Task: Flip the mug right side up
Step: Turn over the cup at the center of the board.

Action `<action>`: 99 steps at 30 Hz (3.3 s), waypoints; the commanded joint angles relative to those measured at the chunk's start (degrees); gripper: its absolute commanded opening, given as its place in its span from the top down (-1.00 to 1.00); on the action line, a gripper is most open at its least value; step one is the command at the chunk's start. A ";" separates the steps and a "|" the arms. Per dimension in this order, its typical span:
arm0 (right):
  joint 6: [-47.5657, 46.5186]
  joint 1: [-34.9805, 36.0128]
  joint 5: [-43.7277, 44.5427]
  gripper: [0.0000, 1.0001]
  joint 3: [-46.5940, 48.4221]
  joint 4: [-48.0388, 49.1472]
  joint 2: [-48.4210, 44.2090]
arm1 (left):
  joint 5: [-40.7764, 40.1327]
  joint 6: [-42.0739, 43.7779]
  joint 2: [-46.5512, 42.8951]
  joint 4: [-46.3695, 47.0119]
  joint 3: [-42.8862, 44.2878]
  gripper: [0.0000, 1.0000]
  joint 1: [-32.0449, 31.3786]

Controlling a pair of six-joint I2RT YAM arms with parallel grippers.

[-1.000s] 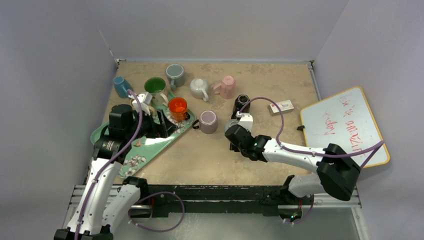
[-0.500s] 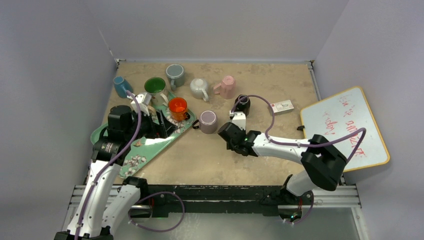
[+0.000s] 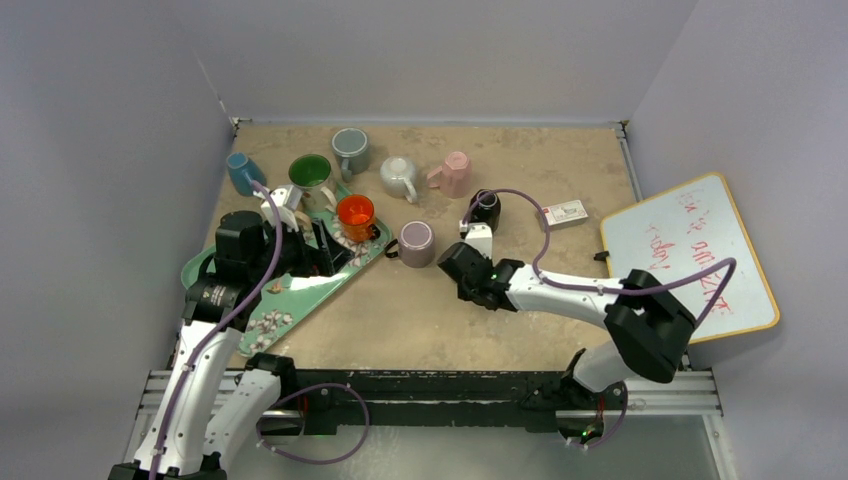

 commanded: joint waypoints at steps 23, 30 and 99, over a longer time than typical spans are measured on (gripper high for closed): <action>-2.72 9.85 -5.76 0.25 -3.18 -11.07 -18.14 | -0.86 1.45 -1.42 0.51 0.72 -0.73 0.23; -4.59 9.85 -7.45 0.19 -2.09 -10.36 -15.39 | -1.08 1.39 -0.89 0.36 0.82 -0.73 0.23; 14.02 9.65 -20.20 1.00 -8.33 62.88 -31.46 | 36.77 -53.28 -8.52 57.74 -20.92 -0.61 0.14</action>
